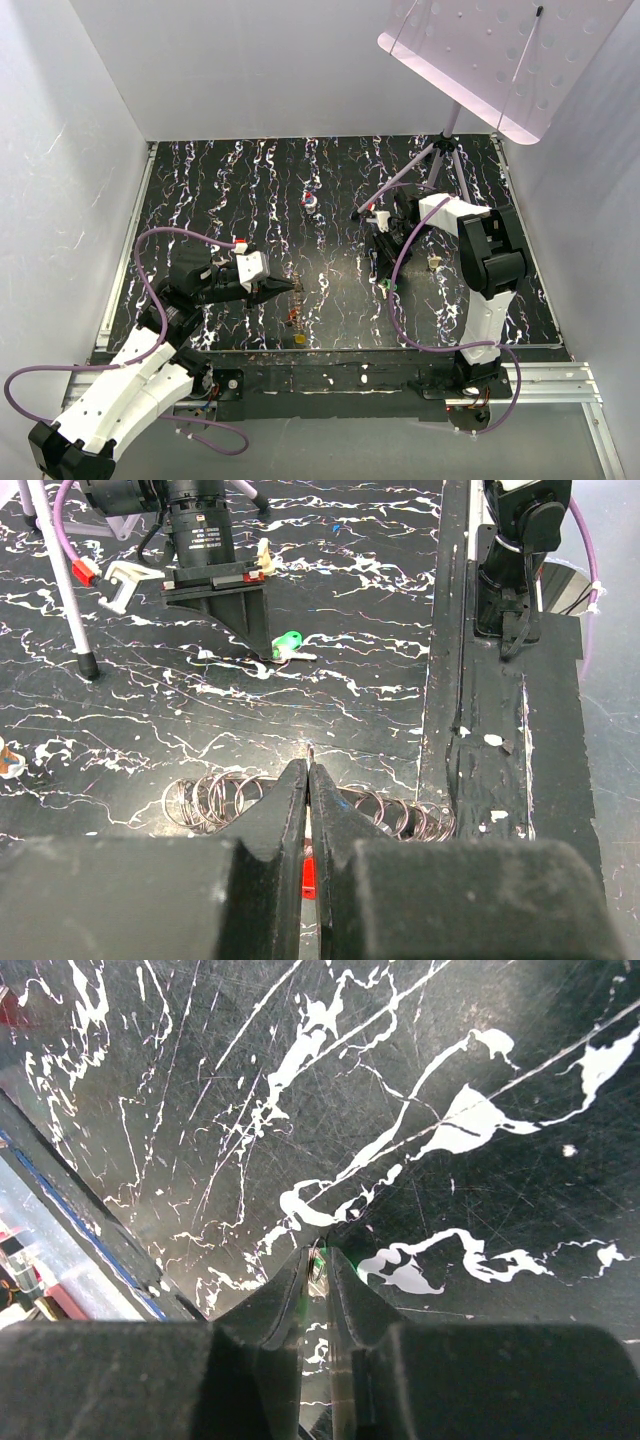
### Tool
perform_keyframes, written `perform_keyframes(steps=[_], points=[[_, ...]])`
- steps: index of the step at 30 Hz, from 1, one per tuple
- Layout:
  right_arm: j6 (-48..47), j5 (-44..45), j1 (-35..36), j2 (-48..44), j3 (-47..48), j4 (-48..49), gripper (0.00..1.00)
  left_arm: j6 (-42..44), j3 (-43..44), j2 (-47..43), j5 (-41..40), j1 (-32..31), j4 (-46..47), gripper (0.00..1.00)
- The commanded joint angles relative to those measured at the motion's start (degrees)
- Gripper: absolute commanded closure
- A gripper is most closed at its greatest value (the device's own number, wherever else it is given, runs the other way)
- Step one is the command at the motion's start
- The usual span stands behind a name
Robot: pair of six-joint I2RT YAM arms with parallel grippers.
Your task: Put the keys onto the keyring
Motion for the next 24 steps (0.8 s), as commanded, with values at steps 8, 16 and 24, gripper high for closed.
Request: perform_keyframes(steps=[8, 16, 24], points=[[0.2, 1.0, 0.3, 0.6, 1.9, -1.1, 0.94, 0.3, 0.8, -0.3, 1.2, 0.4, 1.5, 1.0], [-1.7, -0.8, 0.3, -1.7, 2.6, -2.4, 0.99, 0.3, 0.8, -0.4, 1.5, 0.5, 1.6, 1.0], [-6.5, -7.9, 0.2, -7.3, 2.1, -3.3, 0.99, -0.8, 0.5, -0.6, 2.3, 0.9, 2.9, 1.0]])
